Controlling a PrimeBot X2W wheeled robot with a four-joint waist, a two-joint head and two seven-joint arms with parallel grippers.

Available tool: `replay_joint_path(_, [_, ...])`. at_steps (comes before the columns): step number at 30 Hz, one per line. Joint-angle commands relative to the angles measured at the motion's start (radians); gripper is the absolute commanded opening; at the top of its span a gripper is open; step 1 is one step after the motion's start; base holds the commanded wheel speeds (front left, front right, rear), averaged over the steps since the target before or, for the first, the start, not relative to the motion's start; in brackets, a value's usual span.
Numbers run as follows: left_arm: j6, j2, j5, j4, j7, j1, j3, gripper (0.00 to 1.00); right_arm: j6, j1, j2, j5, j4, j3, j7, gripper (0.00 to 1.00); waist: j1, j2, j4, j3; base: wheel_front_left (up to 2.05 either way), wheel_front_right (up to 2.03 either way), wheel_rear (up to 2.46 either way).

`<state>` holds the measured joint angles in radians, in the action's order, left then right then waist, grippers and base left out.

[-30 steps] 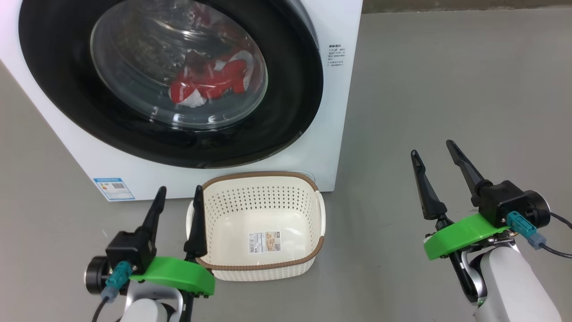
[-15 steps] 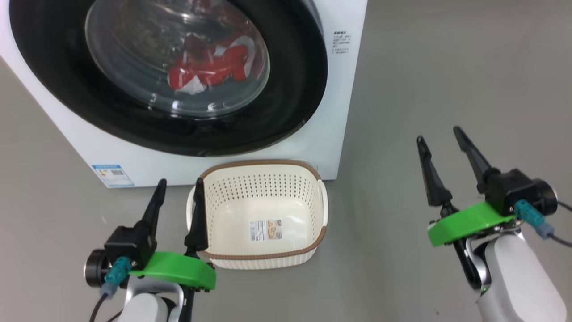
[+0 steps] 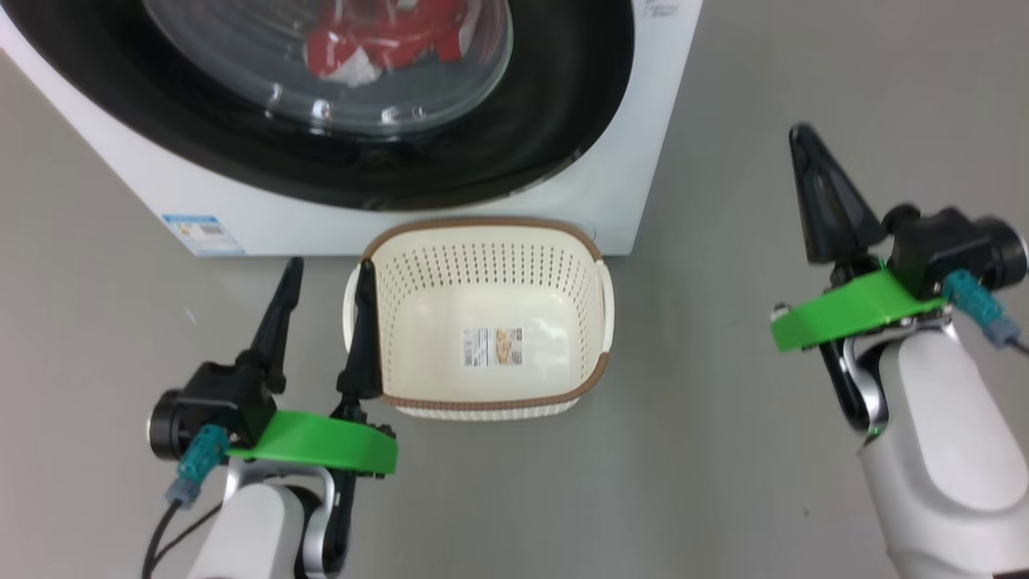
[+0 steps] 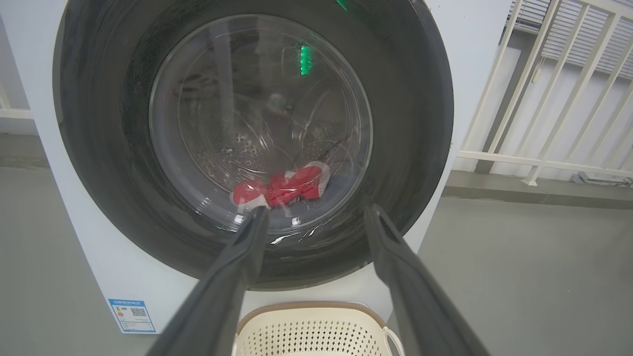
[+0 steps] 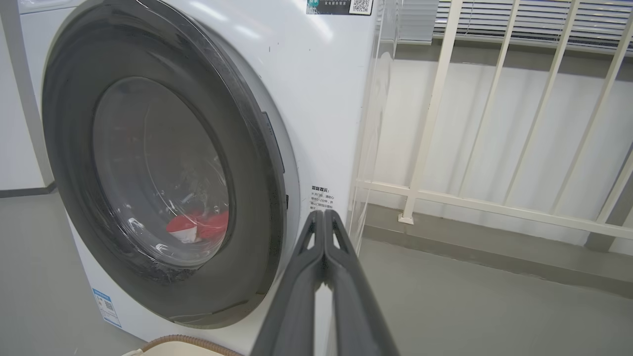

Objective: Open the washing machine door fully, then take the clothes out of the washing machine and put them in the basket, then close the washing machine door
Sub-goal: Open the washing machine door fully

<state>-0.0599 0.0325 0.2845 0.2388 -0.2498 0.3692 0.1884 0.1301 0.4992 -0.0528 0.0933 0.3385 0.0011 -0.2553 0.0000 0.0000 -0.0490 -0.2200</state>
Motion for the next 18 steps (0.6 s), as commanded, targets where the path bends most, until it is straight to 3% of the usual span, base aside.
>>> replay_joint_path(1, [0.006, 0.018, 0.006, -0.036, -0.012, 0.034, -0.027, 1.00, 0.001, 0.040, 0.003, -0.009, -0.021, 0.022, -0.006, 0.00, 0.0000, 0.0000, -0.019, -0.048, 0.00, 0.00, 0.00])
replay_joint_path(5, [0.009, 0.018, 0.002, -0.058, -0.012, 0.054, -0.024, 1.00, 0.001, 0.103, 0.003, 0.056, -0.002, 0.017, -0.006, 0.00, 0.0000, 0.0000, -0.031, -0.091, 0.00, 0.00, 0.00])
replay_joint_path(11, [0.010, 0.018, -0.011, -0.095, -0.012, 0.078, -0.013, 1.00, 0.001, 0.208, 0.003, 0.341, 0.083, 0.005, -0.006, 0.00, 0.0000, 0.0000, -0.049, -0.146, 0.00, 0.00, 0.00])
replay_joint_path(18, [0.004, 0.018, -0.032, -0.153, -0.012, 0.091, 0.003, 1.00, 0.001, 0.332, 0.003, 0.548, 0.158, 0.011, -0.006, 0.00, 0.0000, 0.0000, -0.064, -0.202, 0.00, 0.00, 0.00])
